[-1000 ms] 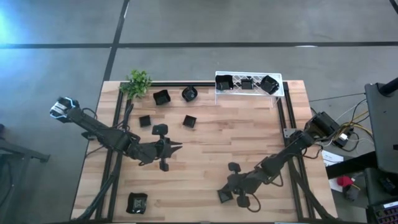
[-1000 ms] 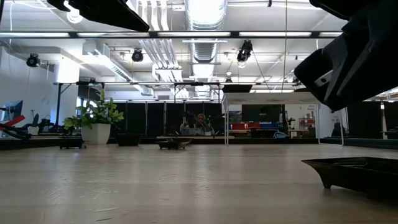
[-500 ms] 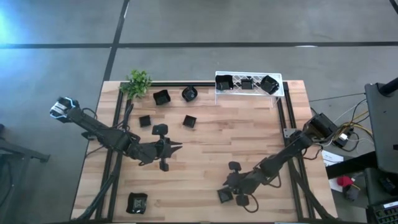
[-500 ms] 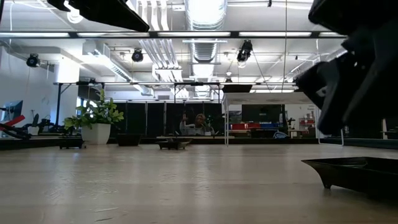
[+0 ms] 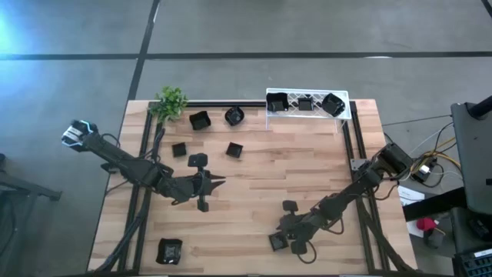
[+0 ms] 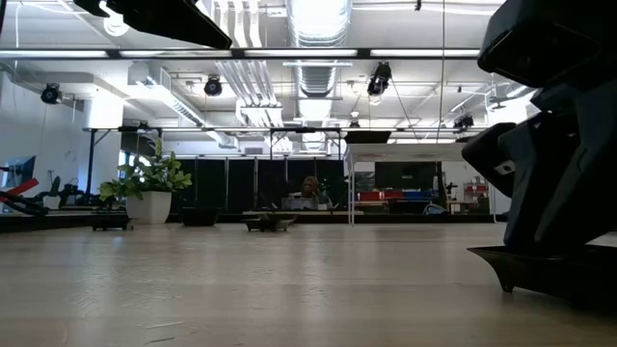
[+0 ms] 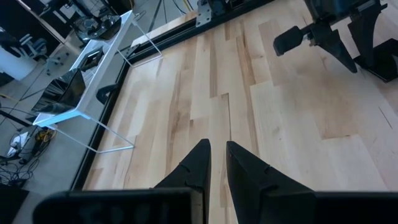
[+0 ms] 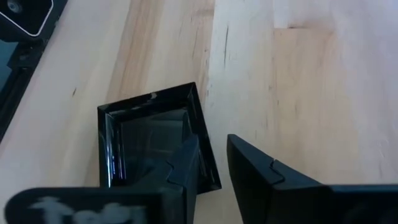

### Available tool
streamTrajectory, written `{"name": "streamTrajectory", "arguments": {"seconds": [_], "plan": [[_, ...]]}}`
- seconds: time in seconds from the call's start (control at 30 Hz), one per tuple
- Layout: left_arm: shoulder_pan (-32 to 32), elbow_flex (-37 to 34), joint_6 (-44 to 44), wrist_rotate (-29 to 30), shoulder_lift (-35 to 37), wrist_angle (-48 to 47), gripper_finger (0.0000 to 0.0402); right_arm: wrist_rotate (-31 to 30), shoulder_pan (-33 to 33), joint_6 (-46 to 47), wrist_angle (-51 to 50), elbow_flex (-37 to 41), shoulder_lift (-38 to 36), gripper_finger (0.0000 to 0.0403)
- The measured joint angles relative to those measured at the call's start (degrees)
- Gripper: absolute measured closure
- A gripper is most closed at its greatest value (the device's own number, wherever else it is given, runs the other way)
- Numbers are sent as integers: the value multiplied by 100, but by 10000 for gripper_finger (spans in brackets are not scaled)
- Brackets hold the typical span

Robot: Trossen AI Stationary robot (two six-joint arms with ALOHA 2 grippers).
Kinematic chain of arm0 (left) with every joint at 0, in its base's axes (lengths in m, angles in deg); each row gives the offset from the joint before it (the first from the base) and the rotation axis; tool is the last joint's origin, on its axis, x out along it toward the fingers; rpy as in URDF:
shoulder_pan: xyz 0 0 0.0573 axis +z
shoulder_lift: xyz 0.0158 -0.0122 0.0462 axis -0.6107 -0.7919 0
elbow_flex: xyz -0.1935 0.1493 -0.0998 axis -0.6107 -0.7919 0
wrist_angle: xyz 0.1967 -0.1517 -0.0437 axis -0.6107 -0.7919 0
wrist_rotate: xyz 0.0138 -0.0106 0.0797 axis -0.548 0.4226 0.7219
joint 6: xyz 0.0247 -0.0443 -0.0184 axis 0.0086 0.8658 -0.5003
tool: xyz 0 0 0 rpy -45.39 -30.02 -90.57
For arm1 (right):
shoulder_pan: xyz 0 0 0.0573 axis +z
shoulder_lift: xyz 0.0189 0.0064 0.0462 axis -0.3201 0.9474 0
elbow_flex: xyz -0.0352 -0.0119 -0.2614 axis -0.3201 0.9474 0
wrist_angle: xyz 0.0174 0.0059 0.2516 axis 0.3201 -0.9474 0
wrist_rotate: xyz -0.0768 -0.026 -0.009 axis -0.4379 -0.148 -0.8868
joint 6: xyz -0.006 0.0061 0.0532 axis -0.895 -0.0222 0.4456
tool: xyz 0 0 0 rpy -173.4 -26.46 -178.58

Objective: Pick & Place Mini shaped plates
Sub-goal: Stack the black square plate on top of the black square plate on the shelf

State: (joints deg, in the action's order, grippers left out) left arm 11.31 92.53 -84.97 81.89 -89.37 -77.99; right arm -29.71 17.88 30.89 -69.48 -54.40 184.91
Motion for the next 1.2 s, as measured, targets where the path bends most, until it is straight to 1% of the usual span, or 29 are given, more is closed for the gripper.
{"name": "streamTrajectory", "arguments": {"seconds": [0.3, 0.37, 0.43, 0.6, 0.8, 0.97, 1.03, 1.13, 1.2], "plan": [[0, 0, 0, -1, 0, 20, 354, 135, -17, 4, 22, -4, 111, 328], [0, 0, 0, -1, 0, 21, 354, 149, -20, 4, 20, -4, 104, 335], [0, 0, 0, -1, 0, 20, 354, 295, -20, 4, 18, -4, 100, 347], [0, 0, -31, -2, 0, 21, 354, 439, -20, 46, 29, -7, 90, 388], [0, 0, -33, 0, 0, 20, 354, 444, -20, 36, 3, -7, -65, 394], [0, 0, -33, -2, 0, 22, 354, 423, -24, -82, -145, -4, -530, 395], [0, 0, -33, -1, 0, 20, 354, 293, -24, -112, -363, -4, -821, 395], [0, 0, -34, -2, 0, 37, 354, -128, -42, -88, -776, -3, -1308, 395], [0, 0, -35, 0, 0, 46, 354, -548, -73, -61, -1071, -2, -1674, 395]]}}
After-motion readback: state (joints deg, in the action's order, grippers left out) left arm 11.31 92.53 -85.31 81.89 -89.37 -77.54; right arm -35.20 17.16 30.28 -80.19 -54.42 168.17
